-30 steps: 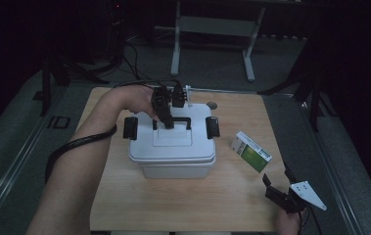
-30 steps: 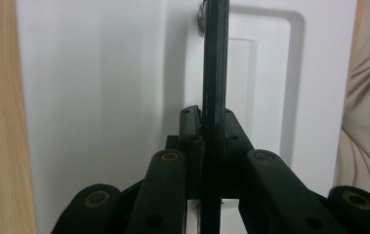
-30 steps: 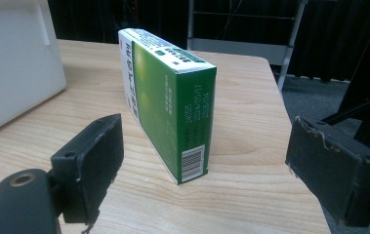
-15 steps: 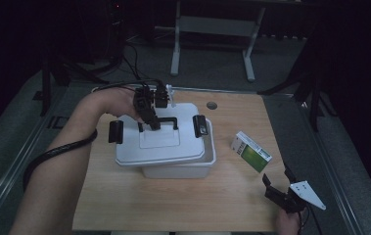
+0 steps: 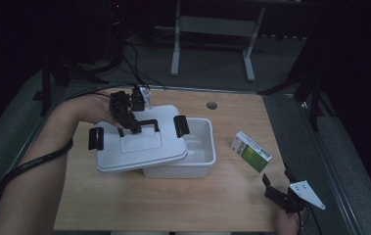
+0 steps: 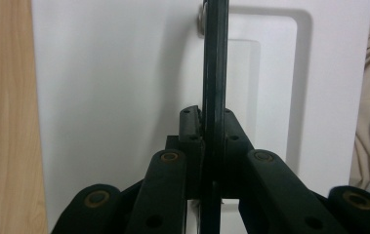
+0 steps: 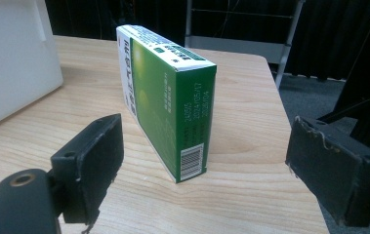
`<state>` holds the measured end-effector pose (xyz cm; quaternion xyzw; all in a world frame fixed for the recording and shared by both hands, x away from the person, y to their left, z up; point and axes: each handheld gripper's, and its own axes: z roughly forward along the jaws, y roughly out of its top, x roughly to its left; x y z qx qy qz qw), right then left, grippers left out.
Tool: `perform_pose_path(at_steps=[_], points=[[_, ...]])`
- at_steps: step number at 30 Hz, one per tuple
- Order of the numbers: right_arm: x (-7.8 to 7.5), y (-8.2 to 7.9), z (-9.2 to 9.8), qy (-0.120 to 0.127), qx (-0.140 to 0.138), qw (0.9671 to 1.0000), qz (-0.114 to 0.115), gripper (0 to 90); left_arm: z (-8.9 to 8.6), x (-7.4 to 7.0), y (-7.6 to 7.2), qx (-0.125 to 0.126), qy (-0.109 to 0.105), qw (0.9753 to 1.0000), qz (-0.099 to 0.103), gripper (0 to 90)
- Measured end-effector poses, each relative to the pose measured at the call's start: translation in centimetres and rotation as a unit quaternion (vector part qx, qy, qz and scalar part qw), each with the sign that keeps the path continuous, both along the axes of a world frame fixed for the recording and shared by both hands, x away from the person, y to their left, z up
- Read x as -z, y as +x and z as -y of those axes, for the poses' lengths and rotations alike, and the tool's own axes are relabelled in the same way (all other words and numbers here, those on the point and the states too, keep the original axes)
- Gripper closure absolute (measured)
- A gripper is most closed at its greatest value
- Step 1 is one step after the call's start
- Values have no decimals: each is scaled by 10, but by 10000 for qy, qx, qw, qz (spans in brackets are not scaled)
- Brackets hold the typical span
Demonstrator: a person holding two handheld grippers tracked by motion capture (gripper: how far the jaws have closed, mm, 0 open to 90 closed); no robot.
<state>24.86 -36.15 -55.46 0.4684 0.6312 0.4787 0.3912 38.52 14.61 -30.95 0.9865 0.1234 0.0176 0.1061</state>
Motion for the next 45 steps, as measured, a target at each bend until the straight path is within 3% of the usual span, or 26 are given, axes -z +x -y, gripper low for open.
perform_pose_path(at_steps=[15, 24, 32, 35, 45], points=[[0, 1, 0, -28, 23, 10000, -20, 134, -61, 6, -22, -573, -61, 9983, 91, 841], [0, 1, 0, -9, 38, 10000, -34, 134, -103, 15, -36, -1012, -137, 9948, 8, 841], [0, 1, -1, -27, 49, 10000, -55, 135, -130, 35, -47, -1211, -164, 9925, -101, 841], [0, 1, -1, -33, 54, 10000, -59, 135, -142, 43, -51, -1302, -282, 9909, -175, 841], [0, 1, -1, -24, 71, 10000, -60, 134, -157, 77, -57, -1455, -362, 9880, -381, 841]])
